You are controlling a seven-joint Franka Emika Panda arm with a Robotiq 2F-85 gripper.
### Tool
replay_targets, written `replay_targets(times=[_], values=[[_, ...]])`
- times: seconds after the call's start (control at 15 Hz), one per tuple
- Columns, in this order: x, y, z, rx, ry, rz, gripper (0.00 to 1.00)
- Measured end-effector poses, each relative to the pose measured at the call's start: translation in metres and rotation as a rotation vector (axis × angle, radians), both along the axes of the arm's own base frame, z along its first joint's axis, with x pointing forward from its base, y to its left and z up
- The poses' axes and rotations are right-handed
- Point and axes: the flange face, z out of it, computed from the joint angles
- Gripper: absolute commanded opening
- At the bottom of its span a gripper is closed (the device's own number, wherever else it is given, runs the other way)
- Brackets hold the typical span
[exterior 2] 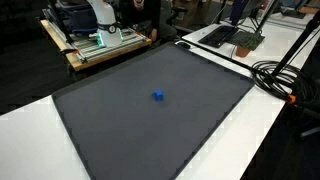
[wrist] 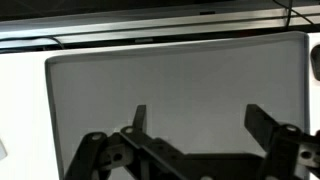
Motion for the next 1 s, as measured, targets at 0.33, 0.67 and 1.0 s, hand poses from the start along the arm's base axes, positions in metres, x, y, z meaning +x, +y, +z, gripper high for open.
replay_targets(times=[0.33, 0.67, 1.0], values=[[0.0, 0.0, 0.0, 0.0, 0.0, 0.0, 1.0], [0.0, 0.0, 0.0, 0.0, 0.0, 0.0, 1.0], [-0.006, 0.012, -0.014, -0.019, 0.057, 0.222, 1.0]])
